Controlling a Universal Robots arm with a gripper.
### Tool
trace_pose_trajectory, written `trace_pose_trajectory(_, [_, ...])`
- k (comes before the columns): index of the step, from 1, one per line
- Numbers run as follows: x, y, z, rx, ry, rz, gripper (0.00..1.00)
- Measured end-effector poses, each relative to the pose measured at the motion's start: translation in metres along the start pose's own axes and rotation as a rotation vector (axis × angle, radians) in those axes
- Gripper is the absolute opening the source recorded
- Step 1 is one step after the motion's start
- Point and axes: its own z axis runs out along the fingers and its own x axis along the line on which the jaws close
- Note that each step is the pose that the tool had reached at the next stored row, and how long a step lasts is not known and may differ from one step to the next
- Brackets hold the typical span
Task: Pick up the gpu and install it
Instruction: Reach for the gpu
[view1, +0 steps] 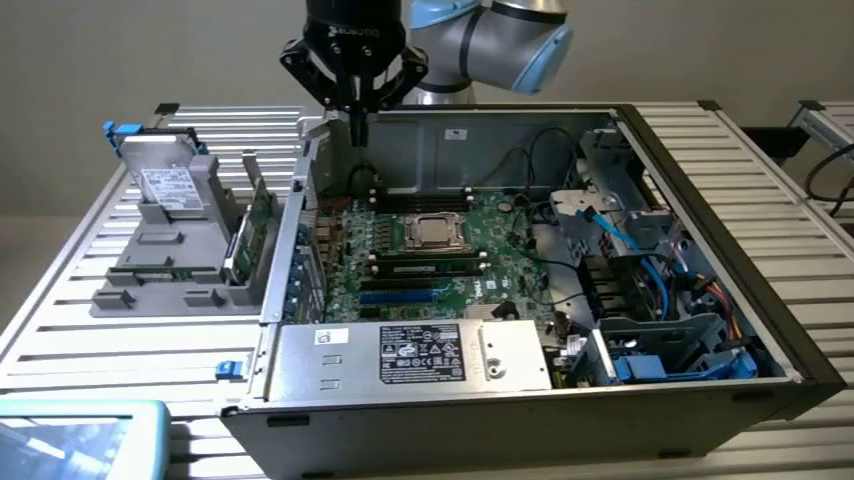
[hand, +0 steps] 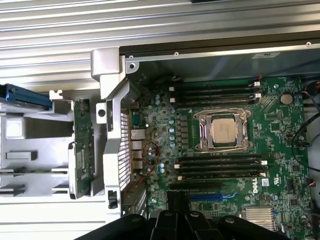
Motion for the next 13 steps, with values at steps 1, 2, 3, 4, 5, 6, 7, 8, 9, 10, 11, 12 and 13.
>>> trace_pose_trajectory(1, [0.001, -0.0001, 0.0001, 0.0000, 0.0000, 0.000, 0.12])
trace_pose_trajectory(2, [0.003, -0.0002, 0.0002, 0.0000, -0.0001, 0.000, 0.12])
trace_pose_trajectory(3, [0.007, -0.0005, 0.0004, -0.0002, -0.0006, 0.000, 0.12])
trace_pose_trajectory(4, [0.011, -0.0008, 0.0006, -0.0001, -0.0013, 0.000, 0.12])
trace_pose_trajectory(5, [0.016, -0.0012, 0.0008, -0.0002, -0.0020, 0.000, 0.12])
trace_pose_trajectory(6, [0.020, -0.0015, 0.0011, -0.0003, -0.0025, 0.000, 0.12])
trace_pose_trajectory(7, [0.024, -0.0018, 0.0014, -0.0004, -0.0030, 0.000, 0.12])
trace_pose_trajectory(8, [0.029, -0.0022, 0.0016, -0.0004, -0.0033, 0.000, 0.12])
trace_pose_trajectory(9, [0.034, -0.0025, 0.0019, -0.0004, -0.0035, 0.000, 0.12])
trace_pose_trajectory(10, [0.038, -0.0028, 0.0022, -0.0004, -0.0036, 0.000, 0.12])
trace_pose_trajectory(11, [0.043, -0.0032, 0.0025, -0.0004, -0.0037, 0.000, 0.12])
trace_pose_trajectory(12, [0.047, -0.0035, 0.0027, -0.0003, -0.0037, 0.000, 0.12])
trace_pose_trajectory(13, [0.051, -0.0038, 0.0030, -0.0003, -0.0037, 0.000, 0.12])
